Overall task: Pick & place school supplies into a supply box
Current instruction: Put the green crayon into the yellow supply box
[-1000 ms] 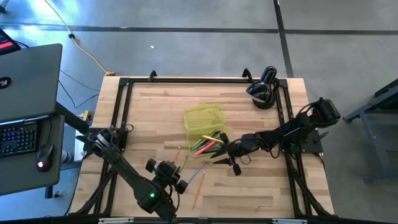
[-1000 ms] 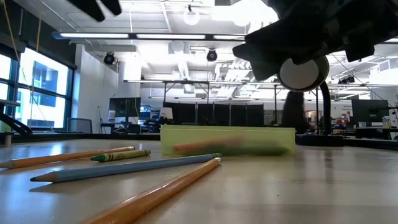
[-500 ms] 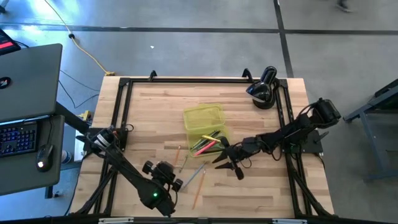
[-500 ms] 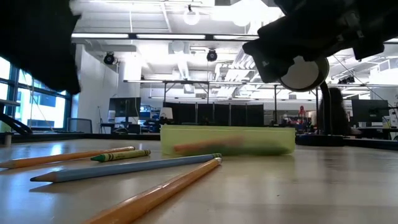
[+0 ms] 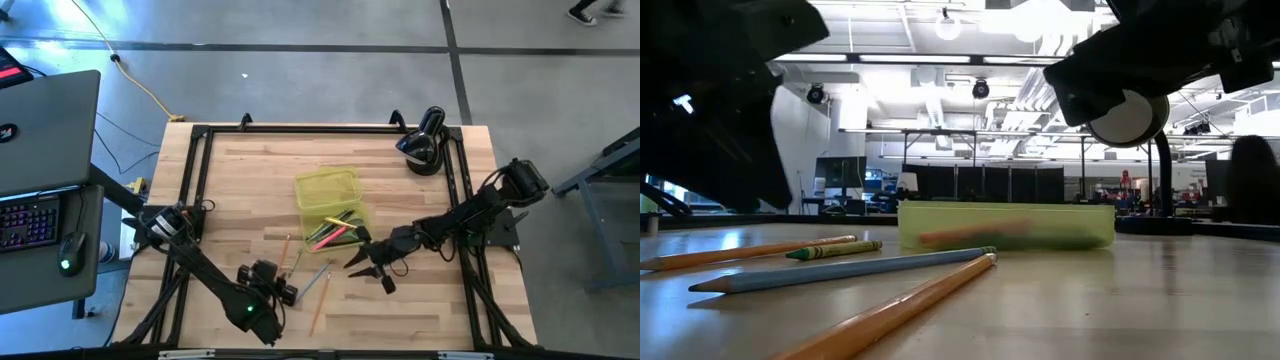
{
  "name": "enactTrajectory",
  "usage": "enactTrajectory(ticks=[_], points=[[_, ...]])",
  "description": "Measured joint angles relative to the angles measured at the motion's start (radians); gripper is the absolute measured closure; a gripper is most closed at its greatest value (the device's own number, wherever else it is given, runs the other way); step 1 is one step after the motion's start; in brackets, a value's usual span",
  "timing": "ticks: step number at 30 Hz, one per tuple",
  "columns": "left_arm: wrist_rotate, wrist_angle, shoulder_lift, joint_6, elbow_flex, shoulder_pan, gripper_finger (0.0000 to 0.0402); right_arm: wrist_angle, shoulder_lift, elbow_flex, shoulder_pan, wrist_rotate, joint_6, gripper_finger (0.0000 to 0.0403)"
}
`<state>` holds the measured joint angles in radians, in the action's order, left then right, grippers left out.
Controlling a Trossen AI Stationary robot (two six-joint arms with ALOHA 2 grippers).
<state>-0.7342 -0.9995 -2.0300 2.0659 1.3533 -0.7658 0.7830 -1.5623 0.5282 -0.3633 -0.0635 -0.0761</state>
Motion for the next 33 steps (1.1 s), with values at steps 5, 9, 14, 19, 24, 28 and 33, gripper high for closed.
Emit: enactTrajectory(ticks=[5, 9, 14, 19, 24, 28, 33], points=[[-0.017, 0.121, 0.0, 0.0, -0.059, 0.0, 0.0229, 0.0, 0.0, 0.0, 0.018, 0.043, -0.018, 0.0304], [-0.019, 0.196, 0.0, 0.0, -0.106, 0.0, 0.0229, 0.002, 0.0, 0.0, 0.038, 0.042, -0.02, 0.0304], [-0.035, 0.274, 0.001, 0.0, -0.151, -0.001, 0.0229, 0.01, 0.0, 0.0, 0.05, 0.043, -0.02, 0.0304], [-0.035, 0.292, 0.002, -0.027, -0.156, 0.0, 0.0229, 0.018, 0.0, 0.0, 0.05, 0.046, -0.02, 0.0304], [-0.055, 0.323, 0.001, -0.067, -0.157, 0.0, 0.0229, 0.017, 0.0, 0.0, 0.05, 0.046, -0.02, 0.0304], [-0.075, 0.351, 0.0, -0.07, -0.157, 0.001, 0.0229, 0.016, 0.0, 0.0, 0.05, 0.045, -0.02, 0.0304], [-0.064, 0.358, -0.001, -0.071, -0.157, 0.001, 0.0229, 0.016, 0.0, 0.0, 0.05, 0.045, -0.02, 0.0304]])
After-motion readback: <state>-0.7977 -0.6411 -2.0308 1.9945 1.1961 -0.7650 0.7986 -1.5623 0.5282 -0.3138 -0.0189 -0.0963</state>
